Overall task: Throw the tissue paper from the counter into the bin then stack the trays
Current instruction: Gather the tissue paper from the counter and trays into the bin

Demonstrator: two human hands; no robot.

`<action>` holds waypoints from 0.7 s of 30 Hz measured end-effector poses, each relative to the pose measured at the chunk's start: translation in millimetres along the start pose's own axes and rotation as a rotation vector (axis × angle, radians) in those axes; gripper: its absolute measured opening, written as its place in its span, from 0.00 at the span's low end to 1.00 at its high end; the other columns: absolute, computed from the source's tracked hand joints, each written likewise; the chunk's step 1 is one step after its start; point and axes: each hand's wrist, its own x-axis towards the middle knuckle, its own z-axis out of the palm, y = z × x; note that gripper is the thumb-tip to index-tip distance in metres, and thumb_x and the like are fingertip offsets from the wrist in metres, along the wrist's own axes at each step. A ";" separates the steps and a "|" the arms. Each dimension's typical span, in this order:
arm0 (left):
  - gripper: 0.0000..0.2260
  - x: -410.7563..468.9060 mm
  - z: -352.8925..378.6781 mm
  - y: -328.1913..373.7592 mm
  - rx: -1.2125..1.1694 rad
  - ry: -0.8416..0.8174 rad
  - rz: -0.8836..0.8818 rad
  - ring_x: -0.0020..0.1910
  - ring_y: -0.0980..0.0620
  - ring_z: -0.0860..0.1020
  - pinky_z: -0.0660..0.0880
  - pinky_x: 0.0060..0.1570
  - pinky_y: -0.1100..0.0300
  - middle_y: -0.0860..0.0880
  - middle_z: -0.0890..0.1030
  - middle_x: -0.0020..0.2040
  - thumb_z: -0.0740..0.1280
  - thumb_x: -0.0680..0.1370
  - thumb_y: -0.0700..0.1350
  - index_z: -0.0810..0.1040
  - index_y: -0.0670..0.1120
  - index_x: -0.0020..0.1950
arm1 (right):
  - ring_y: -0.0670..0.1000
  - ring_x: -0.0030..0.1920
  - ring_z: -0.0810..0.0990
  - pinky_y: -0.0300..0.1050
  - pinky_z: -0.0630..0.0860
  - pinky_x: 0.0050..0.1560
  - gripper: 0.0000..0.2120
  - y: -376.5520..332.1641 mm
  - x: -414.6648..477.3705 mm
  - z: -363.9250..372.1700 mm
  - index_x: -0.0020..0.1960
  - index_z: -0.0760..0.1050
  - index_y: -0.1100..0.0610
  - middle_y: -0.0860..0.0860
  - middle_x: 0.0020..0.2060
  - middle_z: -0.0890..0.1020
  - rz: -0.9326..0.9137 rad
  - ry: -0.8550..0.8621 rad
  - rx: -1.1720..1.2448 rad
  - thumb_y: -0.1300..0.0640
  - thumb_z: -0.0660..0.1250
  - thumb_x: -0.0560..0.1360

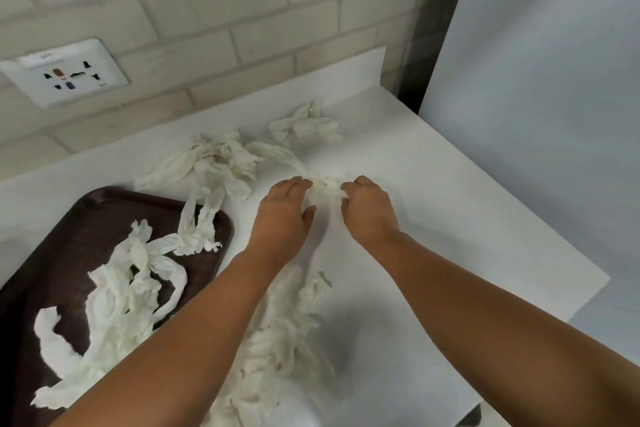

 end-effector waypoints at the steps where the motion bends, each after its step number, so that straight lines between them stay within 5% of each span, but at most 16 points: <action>1: 0.19 1.3 -0.6 -2.4 -0.013 0.013 -0.006 0.67 0.46 0.72 0.70 0.66 0.52 0.45 0.76 0.66 0.69 0.78 0.44 0.74 0.43 0.68 | 0.57 0.47 0.81 0.47 0.78 0.51 0.13 0.6 1.3 0.4 0.57 0.79 0.58 0.54 0.52 0.77 0.002 0.034 0.037 0.65 0.63 0.75; 10: 0.17 8.5 -0.8 -3.0 -0.089 0.110 -0.011 0.66 0.48 0.71 0.70 0.64 0.56 0.48 0.77 0.64 0.68 0.78 0.45 0.75 0.44 0.67 | 0.49 0.44 0.74 0.38 0.70 0.49 0.13 8.5 -1.6 -40.7 0.62 0.74 0.59 0.53 0.53 0.73 0.009 0.283 0.357 0.63 0.54 0.82; 17: 0.17 20.8 4.6 18.2 -0.051 0.134 0.051 0.59 0.47 0.74 0.75 0.59 0.51 0.49 0.77 0.63 0.68 0.78 0.47 0.75 0.46 0.66 | 0.47 0.36 0.69 0.43 0.66 0.40 0.11 31.7 -8.3 -62.0 0.42 0.68 0.59 0.48 0.35 0.71 0.096 0.312 0.676 0.56 0.55 0.82; 21: 0.24 30.5 10.2 31.8 -0.125 0.048 0.074 0.64 0.49 0.72 0.70 0.63 0.60 0.51 0.68 0.73 0.67 0.79 0.47 0.66 0.49 0.74 | 0.47 0.33 0.65 0.43 0.65 0.38 0.18 43.8 -17.7 -76.4 0.37 0.63 0.58 0.48 0.31 0.67 0.130 0.261 0.690 0.50 0.55 0.83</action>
